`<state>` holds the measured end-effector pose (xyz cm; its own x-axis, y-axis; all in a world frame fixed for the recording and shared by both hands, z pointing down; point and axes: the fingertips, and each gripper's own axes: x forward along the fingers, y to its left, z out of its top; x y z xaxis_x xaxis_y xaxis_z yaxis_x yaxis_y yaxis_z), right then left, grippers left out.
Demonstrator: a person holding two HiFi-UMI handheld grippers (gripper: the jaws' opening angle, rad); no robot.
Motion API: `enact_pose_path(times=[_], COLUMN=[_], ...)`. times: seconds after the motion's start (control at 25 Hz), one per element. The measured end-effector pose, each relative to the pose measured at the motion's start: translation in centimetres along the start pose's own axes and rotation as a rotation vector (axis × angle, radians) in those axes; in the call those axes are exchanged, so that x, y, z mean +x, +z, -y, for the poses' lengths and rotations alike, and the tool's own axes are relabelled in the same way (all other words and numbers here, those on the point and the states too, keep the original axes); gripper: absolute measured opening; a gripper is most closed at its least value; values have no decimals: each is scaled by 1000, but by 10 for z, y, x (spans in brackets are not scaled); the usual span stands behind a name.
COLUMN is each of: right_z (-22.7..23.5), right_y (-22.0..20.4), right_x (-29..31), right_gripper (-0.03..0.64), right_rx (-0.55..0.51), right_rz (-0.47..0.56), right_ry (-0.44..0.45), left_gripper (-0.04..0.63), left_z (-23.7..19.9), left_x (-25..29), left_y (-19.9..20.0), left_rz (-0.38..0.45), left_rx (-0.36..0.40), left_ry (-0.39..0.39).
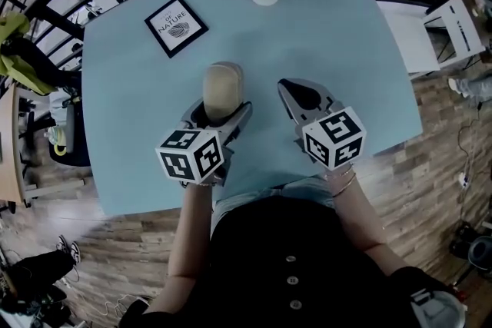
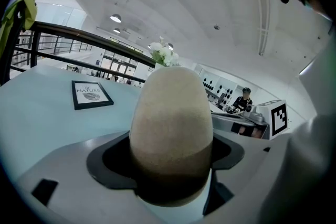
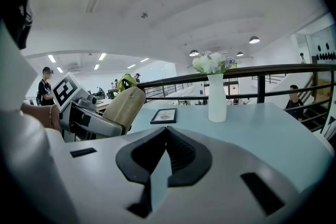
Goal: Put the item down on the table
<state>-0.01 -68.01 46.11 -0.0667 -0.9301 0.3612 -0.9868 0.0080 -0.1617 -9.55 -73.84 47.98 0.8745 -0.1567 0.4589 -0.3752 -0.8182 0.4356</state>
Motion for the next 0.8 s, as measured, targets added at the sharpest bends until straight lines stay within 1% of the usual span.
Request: enact_pose_path(times=[0.24,0.56,0.68,0.8], right_z=[2,10,12,13], right_y=[-11,-12,-12,-12], right_x=[1,7,9,13], right_gripper=[3,3,3,4], right_rx=[6,7,5,4], right_rz=[-32,-51,-60,-70], right_ry=[-7,20,39,57], left_gripper=[414,414,414,414], left_z=[-7,-10,-10,-13], left_x=[4,13,15,19], left_y=[-2,-12,-13,-11], left_rz=[-10,-52,-72,-98], left_rx=[5,-9,14,76], left_ry=[-1,19,37,70])
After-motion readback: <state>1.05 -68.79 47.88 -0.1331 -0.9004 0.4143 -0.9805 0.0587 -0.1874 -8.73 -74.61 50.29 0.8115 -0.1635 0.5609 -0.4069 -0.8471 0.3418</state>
